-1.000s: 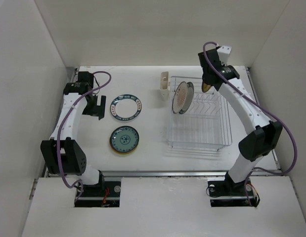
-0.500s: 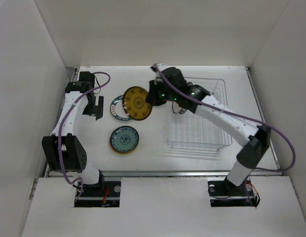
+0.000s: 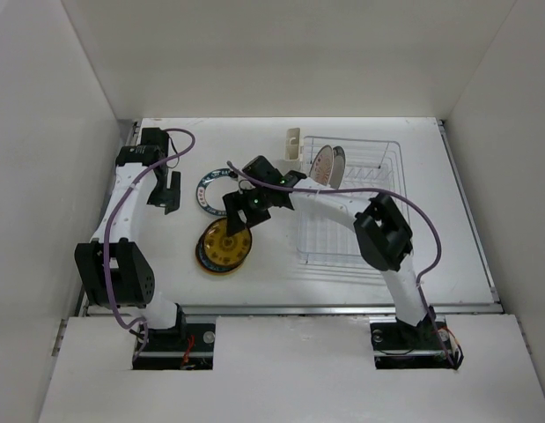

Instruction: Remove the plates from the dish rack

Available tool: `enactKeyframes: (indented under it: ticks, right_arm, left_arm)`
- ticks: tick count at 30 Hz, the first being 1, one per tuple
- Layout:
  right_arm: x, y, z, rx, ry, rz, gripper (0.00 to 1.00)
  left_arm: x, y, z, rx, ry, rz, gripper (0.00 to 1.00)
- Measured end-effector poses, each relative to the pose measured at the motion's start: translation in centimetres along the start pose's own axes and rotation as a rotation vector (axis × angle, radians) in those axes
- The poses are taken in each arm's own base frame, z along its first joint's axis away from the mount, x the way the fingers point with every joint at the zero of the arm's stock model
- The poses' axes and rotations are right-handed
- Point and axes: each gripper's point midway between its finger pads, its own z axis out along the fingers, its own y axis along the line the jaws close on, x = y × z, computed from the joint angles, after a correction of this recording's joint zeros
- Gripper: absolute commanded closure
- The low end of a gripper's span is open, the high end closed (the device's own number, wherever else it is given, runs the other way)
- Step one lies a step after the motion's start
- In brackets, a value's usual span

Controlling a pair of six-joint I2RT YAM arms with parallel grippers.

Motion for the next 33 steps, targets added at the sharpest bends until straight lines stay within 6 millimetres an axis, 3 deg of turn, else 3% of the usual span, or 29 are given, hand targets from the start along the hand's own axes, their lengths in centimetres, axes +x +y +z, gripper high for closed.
enactKeyframes:
  ticks: [2, 7, 11, 14, 17, 20, 22, 23, 26, 29, 31, 33]
  right_arm:
    - [0.4, -0.2, 0.0, 0.008, 0.012, -0.003, 0.0]
    - [0.4, -2.0, -1.3, 0.18, 0.001, -0.03, 0.0]
    - [-2.1, -1.9, -6.3, 0.323, -0.098, -0.062, 0.0]
    - [-6.2, -1.4, -13.8, 0.413, -0.28, -0.056, 0.0]
    - [-10.9, -3.0, -24.5, 0.528, -0.552, 0.042, 0.0]
    - [-12.4, -7.8, -35.0, 0.691, -0.773, 0.188, 0.06]
    - [-12.0, -11.4, -39.1, 0.8, -0.843, 0.281, 0.17]
    - [-11.4, -13.1, -40.1, 0.844, -0.851, 0.322, 0.22]
    - [-9.4, -17.5, -39.0, 0.927, -0.783, 0.409, 0.34]
    - [-6.6, -21.5, -34.8, 0.963, -0.637, 0.469, 0.37]
    - [-4.6, -23.1, -32.1, 0.962, -0.546, 0.493, 0.37]
    - [-3.2, -23.7, -30.7, 0.955, -0.491, 0.508, 0.39]
  left_arm:
    - [0.0, 0.0, 0.0, -0.002, -0.001, 0.0, 0.0]
    - [0.0, 0.1, 0.1, -0.007, 0.002, 0.0, 0.0]
    - [0.0, 0.1, 0.1, -0.007, 0.003, 0.001, 0.0]
    - [0.0, 0.1, 0.1, -0.007, 0.004, 0.001, 0.0]
    - [0.0, 0.1, 0.1, -0.007, 0.004, 0.001, 0.0]
    - [0.0, 0.0, 0.1, -0.005, 0.004, 0.001, 0.0]
    - [0.0, 0.0, 0.1, -0.003, 0.005, 0.001, 0.0]
    - [0.0, 0.0, 0.1, -0.002, 0.006, 0.002, 0.0]
    - [0.1, -0.1, 0.2, 0.0, 0.012, 0.003, 0.0]
    - [0.1, -0.1, 0.3, 0.001, 0.013, 0.003, 0.0]
    - [0.1, -0.2, 0.3, 0.002, 0.014, 0.003, 0.0]
    - [0.2, -0.2, 0.2, 0.006, 0.016, 0.005, 0.0]
